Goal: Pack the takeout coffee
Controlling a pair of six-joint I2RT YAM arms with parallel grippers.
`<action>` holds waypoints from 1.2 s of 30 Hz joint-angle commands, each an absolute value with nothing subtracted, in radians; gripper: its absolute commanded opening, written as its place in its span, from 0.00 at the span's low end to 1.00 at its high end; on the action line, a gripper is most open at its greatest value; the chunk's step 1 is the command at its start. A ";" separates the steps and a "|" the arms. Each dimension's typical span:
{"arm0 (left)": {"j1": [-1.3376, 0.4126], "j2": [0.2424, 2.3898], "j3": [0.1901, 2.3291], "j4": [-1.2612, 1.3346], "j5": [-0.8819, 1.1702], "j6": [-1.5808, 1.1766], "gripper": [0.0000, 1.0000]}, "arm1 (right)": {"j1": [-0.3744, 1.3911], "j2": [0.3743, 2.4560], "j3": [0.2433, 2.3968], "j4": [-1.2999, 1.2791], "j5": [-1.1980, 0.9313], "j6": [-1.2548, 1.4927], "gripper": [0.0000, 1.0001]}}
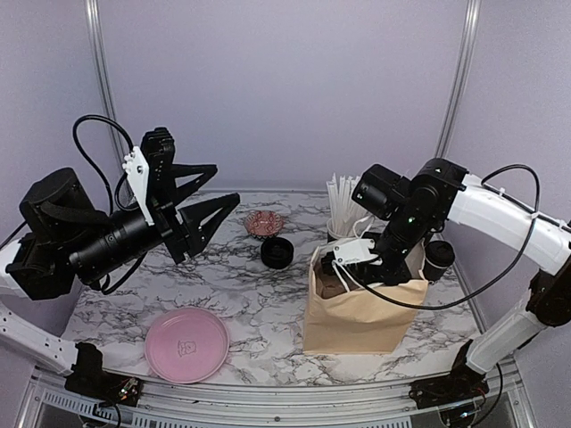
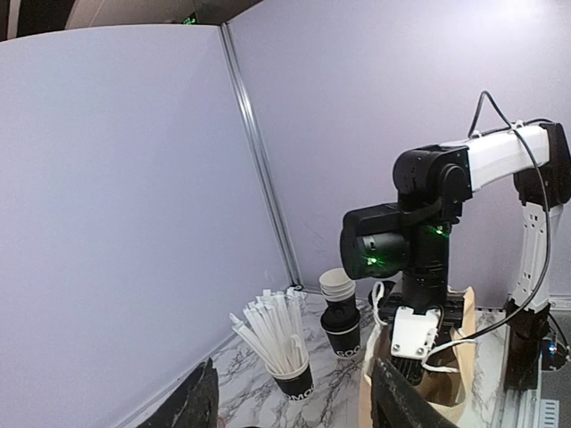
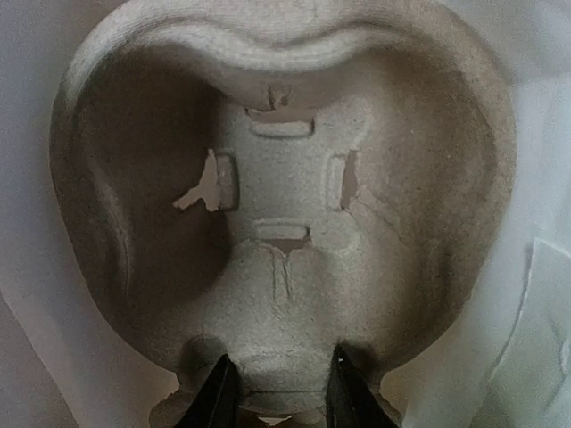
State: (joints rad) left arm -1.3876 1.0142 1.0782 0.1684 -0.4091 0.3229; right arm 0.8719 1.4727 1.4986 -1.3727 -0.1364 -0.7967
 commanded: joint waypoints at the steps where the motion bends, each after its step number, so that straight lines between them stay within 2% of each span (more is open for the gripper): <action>1: -1.382 0.977 1.016 0.217 -0.520 0.342 0.59 | 0.883 1.513 1.470 -1.374 -0.145 -0.785 0.24; 7: -1.376 0.967 0.975 0.223 -0.535 0.326 0.62 | 0.883 1.538 1.492 -1.374 -0.126 -0.787 0.24; 16: -1.356 0.959 0.945 0.222 -0.529 0.296 0.69 | 0.903 1.529 1.636 -1.374 -0.120 -0.765 0.26; 19: -1.350 0.971 0.947 0.194 -0.539 0.285 0.71 | 0.908 1.534 1.663 -1.374 -0.123 -0.747 0.32; 22: -1.346 0.991 0.958 0.161 -0.549 0.275 0.71 | 0.921 1.537 1.645 -1.376 -0.113 -0.729 0.35; 32: -1.316 0.941 0.903 0.167 -0.532 0.253 0.72 | 0.940 1.547 1.551 -1.376 -0.102 -0.716 0.32; 34: -1.311 0.940 0.895 0.168 -0.527 0.244 0.73 | 0.940 1.545 1.527 -1.376 -0.095 -0.718 0.38; 36: -1.304 0.944 0.891 0.173 -0.523 0.231 0.76 | 0.940 1.547 1.535 -1.376 -0.070 -0.717 0.52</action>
